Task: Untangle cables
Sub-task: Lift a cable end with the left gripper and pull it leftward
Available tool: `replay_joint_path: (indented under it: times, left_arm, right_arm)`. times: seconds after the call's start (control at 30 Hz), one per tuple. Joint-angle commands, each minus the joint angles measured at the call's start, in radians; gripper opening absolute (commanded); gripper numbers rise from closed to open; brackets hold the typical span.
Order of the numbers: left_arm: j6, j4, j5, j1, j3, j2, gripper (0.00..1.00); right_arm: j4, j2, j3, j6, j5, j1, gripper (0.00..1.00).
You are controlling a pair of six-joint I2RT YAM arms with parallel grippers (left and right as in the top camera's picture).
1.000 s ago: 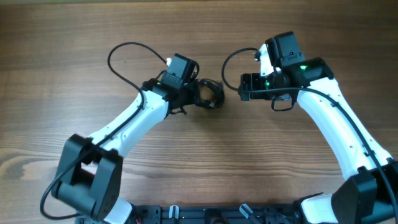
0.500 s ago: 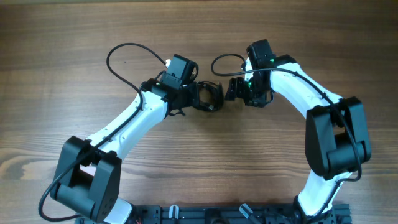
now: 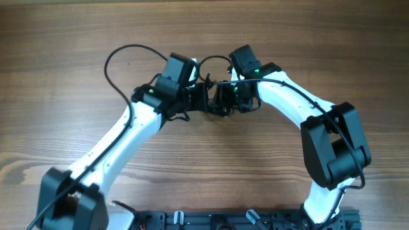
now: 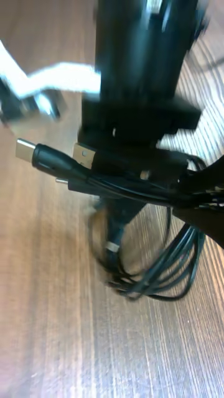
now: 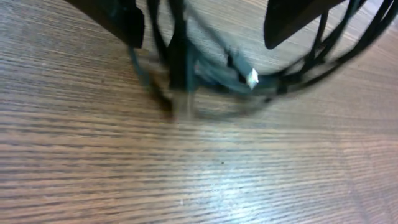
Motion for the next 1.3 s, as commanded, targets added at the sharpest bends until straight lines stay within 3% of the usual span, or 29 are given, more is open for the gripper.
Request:
replay_joint_path:
  times: [0.0, 0.27, 0.4, 0.43, 0.47, 0.57, 0.67, 0.87, 0.93, 1.03, 1.17, 1.27]
  left_arm:
    - [0.012, 0.009, -0.069, -0.006, 0.029, -0.107, 0.04]
    - [0.012, 0.006, -0.169, -0.006, 0.029, -0.300, 0.04]
    - [0.012, 0.002, -0.307, -0.006, 0.029, -0.419, 0.04]
    - [0.012, -0.003, -0.349, -0.006, 0.029, -0.446, 0.04]
    - [0.012, -0.007, -0.379, -0.006, 0.029, -0.465, 0.04]
    - [0.013, -0.038, -0.485, -0.006, 0.029, -0.521, 0.05]
    - [0.013, -0.086, -0.567, -0.006, 0.029, -0.536, 0.05]
    - [0.013, -0.145, -0.610, -0.006, 0.029, -0.534, 0.05]
    - [0.013, -0.133, -0.661, -0.006, 0.029, -0.534, 0.06]
    - [0.013, -0.084, -0.742, -0.006, 0.029, -0.537, 0.07]
    - [0.014, 0.046, -0.742, -0.006, 0.029, -0.568, 0.08]
    - [0.016, 0.190, -0.721, -0.006, 0.029, -0.600, 0.07]
  right_arm:
    - [0.000, 0.006, -0.001, 0.052, 0.049, -0.016, 0.61]
    - [-0.041, 0.006, -0.001, 0.053, 0.063, -0.056, 0.58]
    - [-0.072, 0.006, -0.001, 0.071, 0.080, -0.084, 0.61]
    - [-0.073, 0.006, -0.001, 0.036, 0.050, -0.092, 0.65]
    - [-0.055, 0.006, -0.001, -0.077, -0.047, -0.100, 0.66]
    - [-0.062, 0.005, -0.001, -0.443, -0.429, -0.110, 0.83]
    - [-0.079, -0.010, 0.000, -0.576, -0.512, -0.113, 0.98]
    - [-0.071, -0.130, 0.015, -0.579, -0.766, -0.138, 1.00]
    - [-0.082, -0.193, 0.015, -0.574, -0.808, -0.114, 0.89]
    - [-0.062, -0.285, 0.015, -0.578, -0.757, -0.058, 0.87]
    - [-0.045, -0.309, 0.015, -0.467, -0.604, -0.023, 0.91]
    - [-0.043, -0.308, 0.015, -0.500, -0.550, -0.018, 0.91]
